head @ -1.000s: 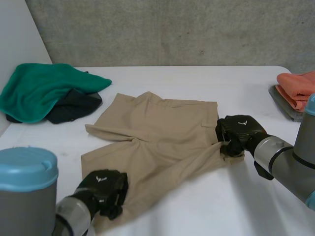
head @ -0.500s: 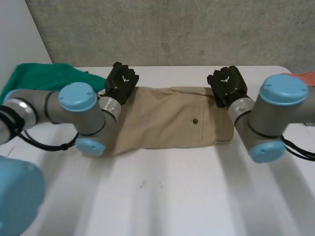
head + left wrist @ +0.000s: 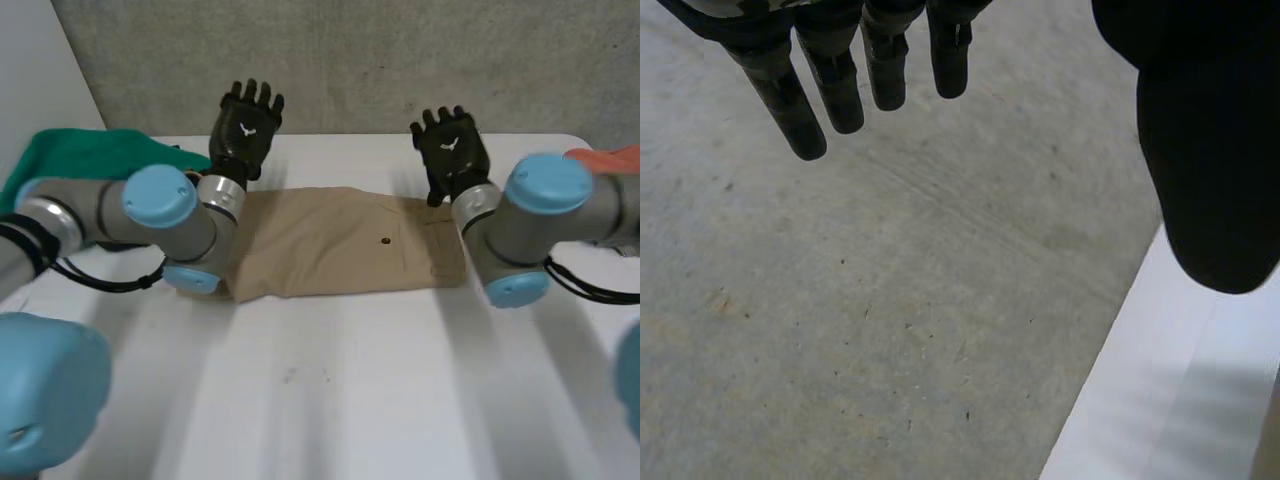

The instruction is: Fold the laundry.

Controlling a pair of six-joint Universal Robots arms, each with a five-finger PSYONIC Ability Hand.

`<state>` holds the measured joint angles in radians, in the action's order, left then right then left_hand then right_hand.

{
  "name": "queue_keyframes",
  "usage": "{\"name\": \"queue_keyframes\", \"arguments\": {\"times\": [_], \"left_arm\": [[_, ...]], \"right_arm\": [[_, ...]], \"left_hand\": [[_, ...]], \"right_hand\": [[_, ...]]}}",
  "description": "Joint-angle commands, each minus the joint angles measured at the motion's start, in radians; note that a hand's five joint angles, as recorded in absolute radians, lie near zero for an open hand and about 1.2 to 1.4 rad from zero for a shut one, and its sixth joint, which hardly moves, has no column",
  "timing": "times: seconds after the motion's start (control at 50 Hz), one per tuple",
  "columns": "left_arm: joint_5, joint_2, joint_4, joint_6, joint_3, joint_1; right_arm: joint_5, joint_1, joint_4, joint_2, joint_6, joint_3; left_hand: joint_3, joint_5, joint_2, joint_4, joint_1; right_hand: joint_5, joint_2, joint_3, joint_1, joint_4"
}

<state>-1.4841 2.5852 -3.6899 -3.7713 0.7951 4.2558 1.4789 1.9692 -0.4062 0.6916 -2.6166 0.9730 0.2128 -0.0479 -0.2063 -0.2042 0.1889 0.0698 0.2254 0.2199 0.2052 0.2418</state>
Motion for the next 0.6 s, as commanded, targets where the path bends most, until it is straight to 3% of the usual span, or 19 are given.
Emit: {"name": "queue_keyframes", "arguments": {"times": [0.02, 0.18, 0.42, 0.54, 0.6], "left_arm": [[-0.025, -0.290, 0.014, 0.277, 0.346, -0.010], [-0.021, -0.494, 0.091, 0.447, 0.608, -0.045], [-0.018, -0.591, 0.129, 0.516, 0.785, -0.039], [-0.018, -0.608, 0.129, 0.516, 0.811, -0.027], [-0.018, -0.617, 0.131, 0.516, 0.814, -0.027]], "right_arm": [[-0.017, -0.012, 0.203, 0.265, -0.209, 0.223], [-0.055, -0.064, 0.498, 0.270, -0.261, 0.289], [-0.065, -0.062, 0.351, 0.092, -0.197, 0.240], [-0.060, -0.062, 0.274, 0.020, -0.149, 0.182], [-0.060, -0.064, 0.276, 0.000, -0.132, 0.162]], "left_hand": [[-0.038, 0.048, 0.032, 0.030, -0.014], [-0.038, 0.048, 0.032, 0.030, -0.014], [-0.038, 0.048, 0.032, 0.030, -0.014], [-0.038, 0.048, 0.032, 0.030, -0.014], [-0.038, 0.048, 0.032, 0.030, -0.014]], "right_hand": [[-0.070, -0.051, -0.045, -0.031, -0.067], [0.049, 0.068, 0.073, 0.088, 0.051], [0.193, 0.212, 0.217, 0.232, 0.195], [0.419, 0.438, 0.443, 0.458, 0.421], [1.141, 1.160, 1.166, 1.180, 1.144]]}}
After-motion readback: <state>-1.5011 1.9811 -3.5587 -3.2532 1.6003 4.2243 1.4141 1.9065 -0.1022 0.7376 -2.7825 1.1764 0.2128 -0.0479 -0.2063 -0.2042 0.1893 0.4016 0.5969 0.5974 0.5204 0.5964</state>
